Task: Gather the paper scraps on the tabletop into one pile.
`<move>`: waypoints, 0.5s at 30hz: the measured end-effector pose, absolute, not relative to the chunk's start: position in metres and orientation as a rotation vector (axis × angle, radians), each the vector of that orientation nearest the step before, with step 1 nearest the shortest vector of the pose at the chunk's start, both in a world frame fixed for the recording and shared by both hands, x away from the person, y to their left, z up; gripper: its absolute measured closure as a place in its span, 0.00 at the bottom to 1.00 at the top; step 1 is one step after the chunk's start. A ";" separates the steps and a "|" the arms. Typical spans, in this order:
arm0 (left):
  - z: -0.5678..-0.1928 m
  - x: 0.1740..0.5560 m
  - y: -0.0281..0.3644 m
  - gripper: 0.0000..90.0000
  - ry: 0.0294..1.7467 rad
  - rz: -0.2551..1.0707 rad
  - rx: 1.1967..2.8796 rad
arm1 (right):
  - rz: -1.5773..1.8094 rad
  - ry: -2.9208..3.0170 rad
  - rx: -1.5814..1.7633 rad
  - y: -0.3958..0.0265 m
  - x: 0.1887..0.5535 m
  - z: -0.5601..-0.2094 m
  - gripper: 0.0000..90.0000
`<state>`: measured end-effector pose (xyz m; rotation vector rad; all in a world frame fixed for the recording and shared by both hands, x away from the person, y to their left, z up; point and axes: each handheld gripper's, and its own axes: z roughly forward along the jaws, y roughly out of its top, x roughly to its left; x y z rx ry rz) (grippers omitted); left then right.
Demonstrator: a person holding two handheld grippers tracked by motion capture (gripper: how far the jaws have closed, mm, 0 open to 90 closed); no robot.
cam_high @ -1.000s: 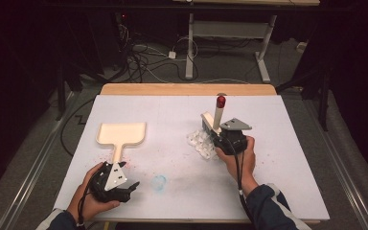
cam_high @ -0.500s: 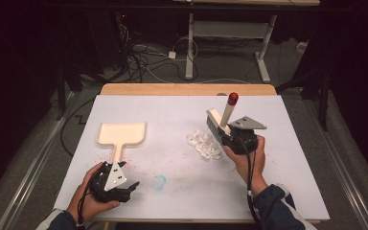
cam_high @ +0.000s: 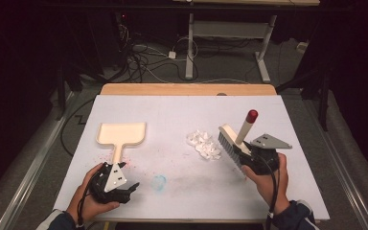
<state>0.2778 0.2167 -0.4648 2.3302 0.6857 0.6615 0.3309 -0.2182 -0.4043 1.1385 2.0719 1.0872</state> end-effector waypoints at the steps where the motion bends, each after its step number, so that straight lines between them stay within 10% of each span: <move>1: -0.465 0.278 0.216 0.24 0.685 0.663 2.331 | 1.089 2.080 1.137 -0.221 0.327 -0.405 0.75; 15: -0.465 0.278 0.215 0.24 0.683 0.658 2.335 | 1.052 2.255 1.071 -0.236 0.295 -0.413 0.75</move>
